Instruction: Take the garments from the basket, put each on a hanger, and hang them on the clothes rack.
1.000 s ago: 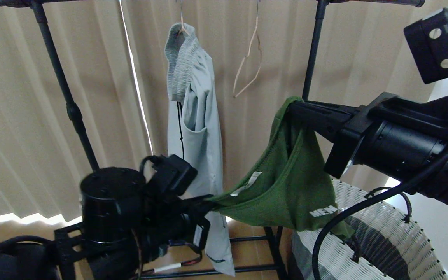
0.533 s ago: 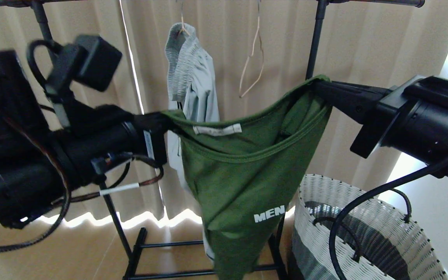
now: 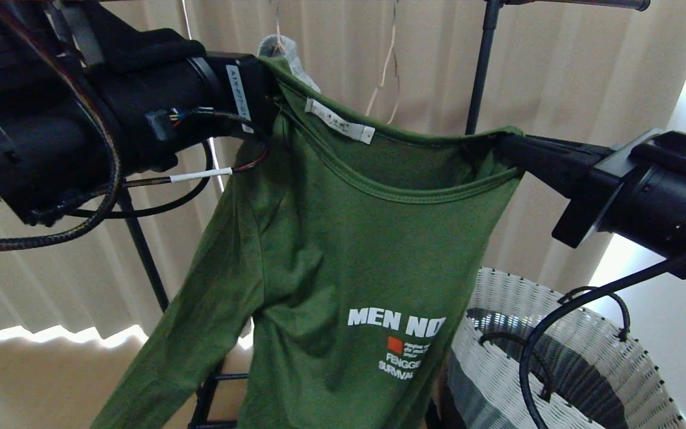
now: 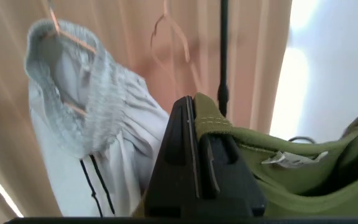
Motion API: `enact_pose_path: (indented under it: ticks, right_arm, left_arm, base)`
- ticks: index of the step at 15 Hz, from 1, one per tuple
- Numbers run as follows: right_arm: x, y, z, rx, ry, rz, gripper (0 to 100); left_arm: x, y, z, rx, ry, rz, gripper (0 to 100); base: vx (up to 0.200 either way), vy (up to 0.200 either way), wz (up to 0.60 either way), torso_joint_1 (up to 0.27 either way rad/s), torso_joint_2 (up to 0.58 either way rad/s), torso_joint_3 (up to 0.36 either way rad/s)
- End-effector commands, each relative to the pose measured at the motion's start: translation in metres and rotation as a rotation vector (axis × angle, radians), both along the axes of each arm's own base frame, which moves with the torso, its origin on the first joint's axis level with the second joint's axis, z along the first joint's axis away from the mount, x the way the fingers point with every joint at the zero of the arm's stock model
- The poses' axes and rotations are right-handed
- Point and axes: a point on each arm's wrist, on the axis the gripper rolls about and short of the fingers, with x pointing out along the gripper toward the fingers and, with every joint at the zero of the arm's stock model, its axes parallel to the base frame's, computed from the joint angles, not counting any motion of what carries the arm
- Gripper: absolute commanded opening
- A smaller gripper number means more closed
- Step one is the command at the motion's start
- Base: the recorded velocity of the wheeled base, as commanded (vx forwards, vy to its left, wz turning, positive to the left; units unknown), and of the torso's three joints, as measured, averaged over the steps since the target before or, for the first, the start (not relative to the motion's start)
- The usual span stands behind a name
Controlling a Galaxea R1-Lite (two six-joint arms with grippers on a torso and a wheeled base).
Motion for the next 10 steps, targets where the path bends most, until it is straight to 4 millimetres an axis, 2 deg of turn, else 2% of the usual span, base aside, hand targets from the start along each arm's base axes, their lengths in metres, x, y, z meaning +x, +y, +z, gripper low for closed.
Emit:
enact_pose_path:
  ticks: [1,5,7,10]
  right_arm:
    - [0.0,0.001,-0.002,-0.007,0.007,0.001,0]
    - [0.001,0.001,-0.015,-0.043,0.045,-0.001,0]
    - [-0.002,-0.002,-0.041,-0.106,0.112,-0.003,0]
    - [-0.001,-0.001,-0.06,-0.155,0.165,-0.002,0]
  left_arm:
    - [0.006,-0.003,-0.012,0.024,0.033,0.006,0]
    - [0.007,-0.002,-0.013,0.024,0.036,0.011,0]
    - [0.007,-0.002,-0.015,0.026,0.04,0.01,0]
    - [0.007,-0.002,-0.021,0.037,0.058,0.01,0]
  base:
    - [0.0,0.0,0.0,0.0,0.0,0.0]
    - [0.0,0.0,0.0,0.0,0.0,0.0]
    - [0.0,0.0,0.0,0.0,0.0,0.0]
    - [0.0,0.0,0.0,0.0,0.0,0.0]
